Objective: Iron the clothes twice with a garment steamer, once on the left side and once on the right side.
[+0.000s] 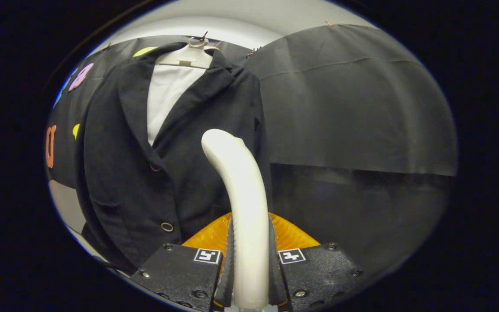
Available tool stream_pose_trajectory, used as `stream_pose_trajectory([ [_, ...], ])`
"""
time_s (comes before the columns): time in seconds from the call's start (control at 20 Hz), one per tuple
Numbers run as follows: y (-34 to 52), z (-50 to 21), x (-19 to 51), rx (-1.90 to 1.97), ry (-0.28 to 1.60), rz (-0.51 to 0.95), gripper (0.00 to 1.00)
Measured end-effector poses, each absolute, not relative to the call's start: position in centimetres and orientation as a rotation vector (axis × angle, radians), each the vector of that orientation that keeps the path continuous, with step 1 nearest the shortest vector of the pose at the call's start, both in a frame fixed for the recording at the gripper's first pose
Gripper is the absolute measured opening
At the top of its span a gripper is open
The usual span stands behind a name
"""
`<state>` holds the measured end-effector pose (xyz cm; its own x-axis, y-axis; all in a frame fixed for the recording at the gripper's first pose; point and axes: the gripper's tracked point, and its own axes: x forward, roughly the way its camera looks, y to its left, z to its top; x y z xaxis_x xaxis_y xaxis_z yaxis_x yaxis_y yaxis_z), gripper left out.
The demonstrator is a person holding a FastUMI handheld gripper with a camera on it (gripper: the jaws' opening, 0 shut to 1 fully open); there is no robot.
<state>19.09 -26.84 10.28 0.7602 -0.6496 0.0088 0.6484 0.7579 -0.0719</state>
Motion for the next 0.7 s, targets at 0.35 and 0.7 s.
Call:
stream_pose_trajectory([
  [0.35,-26.8,4.7,18.9,-0.039,0.121,-0.726,0.35],
  [0.7,-26.6,-1.2,18.2,-0.029,0.228,-0.738,0.35],
])
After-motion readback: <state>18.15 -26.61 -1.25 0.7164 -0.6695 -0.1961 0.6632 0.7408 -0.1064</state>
